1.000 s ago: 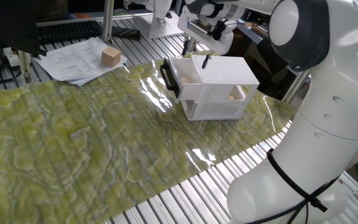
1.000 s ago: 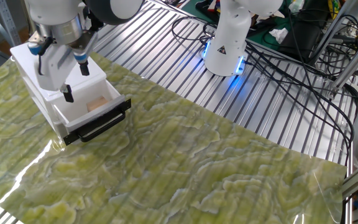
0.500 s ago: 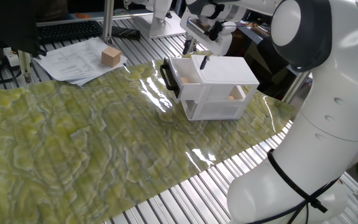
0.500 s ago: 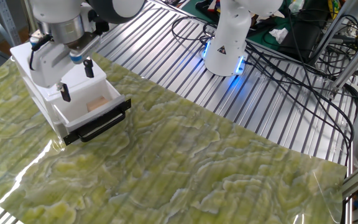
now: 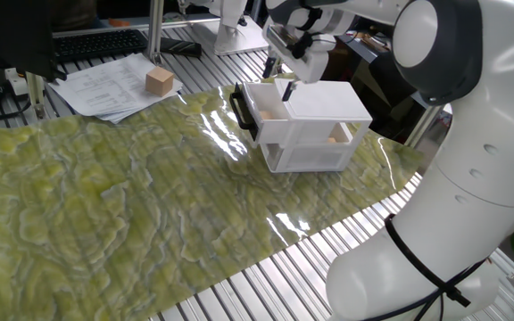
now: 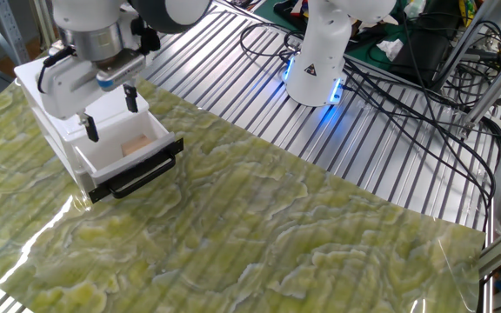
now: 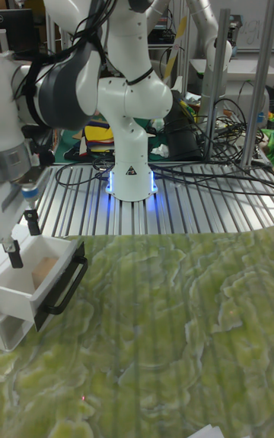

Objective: Take something out of a drawer

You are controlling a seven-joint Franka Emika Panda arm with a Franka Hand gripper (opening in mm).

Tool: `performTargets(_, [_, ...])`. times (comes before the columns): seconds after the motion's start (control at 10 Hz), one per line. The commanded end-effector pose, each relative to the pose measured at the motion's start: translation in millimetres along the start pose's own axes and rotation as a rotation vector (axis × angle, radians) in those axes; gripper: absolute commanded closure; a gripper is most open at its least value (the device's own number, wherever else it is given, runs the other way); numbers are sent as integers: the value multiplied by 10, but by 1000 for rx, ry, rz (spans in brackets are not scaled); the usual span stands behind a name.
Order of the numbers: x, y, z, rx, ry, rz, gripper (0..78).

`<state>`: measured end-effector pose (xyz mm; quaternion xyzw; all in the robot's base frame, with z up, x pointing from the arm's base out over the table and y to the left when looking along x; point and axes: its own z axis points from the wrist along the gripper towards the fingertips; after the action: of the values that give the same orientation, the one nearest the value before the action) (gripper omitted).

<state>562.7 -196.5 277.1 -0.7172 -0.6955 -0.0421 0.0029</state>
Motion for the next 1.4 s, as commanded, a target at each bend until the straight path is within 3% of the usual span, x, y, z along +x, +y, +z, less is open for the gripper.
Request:
performTargets(0.1, [214,-101,117,-90,-11,347,1])
performTargets(0.8, [234,-164,252,-86,-6,358,1])
performTargets(1.4, [157,-231,345,-73,-11,321,1])
